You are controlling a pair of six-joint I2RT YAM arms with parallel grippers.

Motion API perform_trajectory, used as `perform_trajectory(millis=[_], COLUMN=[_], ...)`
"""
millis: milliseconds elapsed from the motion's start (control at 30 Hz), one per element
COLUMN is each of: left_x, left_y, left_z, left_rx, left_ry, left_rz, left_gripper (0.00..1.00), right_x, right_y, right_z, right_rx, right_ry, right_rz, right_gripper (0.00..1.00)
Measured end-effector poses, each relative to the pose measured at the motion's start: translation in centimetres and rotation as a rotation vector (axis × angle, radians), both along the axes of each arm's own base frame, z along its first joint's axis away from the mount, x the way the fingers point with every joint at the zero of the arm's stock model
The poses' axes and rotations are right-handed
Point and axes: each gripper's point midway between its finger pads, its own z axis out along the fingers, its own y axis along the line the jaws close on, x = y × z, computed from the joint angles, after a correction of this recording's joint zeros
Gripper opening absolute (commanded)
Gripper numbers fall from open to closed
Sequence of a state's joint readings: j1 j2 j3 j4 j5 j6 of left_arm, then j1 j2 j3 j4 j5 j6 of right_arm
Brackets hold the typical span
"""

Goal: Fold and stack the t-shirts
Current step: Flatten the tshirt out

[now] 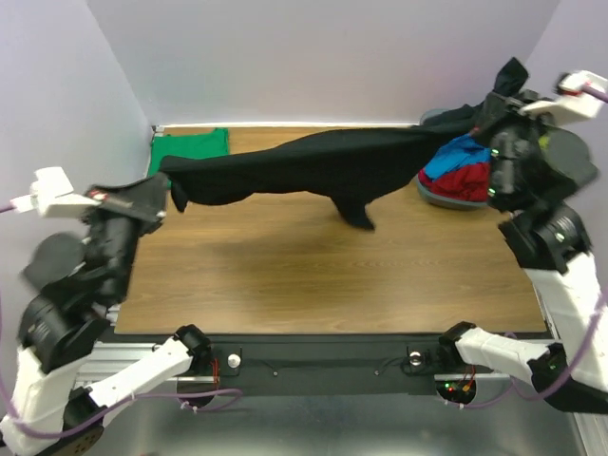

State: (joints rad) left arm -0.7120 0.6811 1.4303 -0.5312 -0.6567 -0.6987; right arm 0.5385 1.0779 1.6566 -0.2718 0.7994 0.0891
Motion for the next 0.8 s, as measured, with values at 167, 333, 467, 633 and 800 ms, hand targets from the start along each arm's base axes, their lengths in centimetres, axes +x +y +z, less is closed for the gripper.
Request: perform_trajectory(millis=[167,333,467,633,800], left_x=[-4.3,-6.1,-6.2,-3.5,2.6], left_y=[0.8,-0.7,-1.4,-1.0,-0.9], left_z=[6.4,8.9,8.8,6.3,0.4], left_rx=[-0.048,-0.024,-0.015,-0.014,0.032], left_ry=[-0.192,-0.286,-0.29,-0.208,-0.003], left_rz=[-0.133,-0.261,-0.296,-0.182,0.056], left_gripper=[0.0,0.0,0.0,0.0,0.0], right_x=[-5.2,-9.7,-11.1,-7.6,2.9], right_y=[-0.6,-0.2,0.2,1.8,5.4], right_z=[4.6,8.8,10.5,9.1,1.1], right_rx=[0.076,0.108,0.116,0.099,0.029], right_ry=[-0.137,-0.262,-0.308,-0.233,0.028], right_rz=[0.151,0.32,0.382,0.356,0.221], right_gripper=[0.0,0.0,0.0,0.0,0.0])
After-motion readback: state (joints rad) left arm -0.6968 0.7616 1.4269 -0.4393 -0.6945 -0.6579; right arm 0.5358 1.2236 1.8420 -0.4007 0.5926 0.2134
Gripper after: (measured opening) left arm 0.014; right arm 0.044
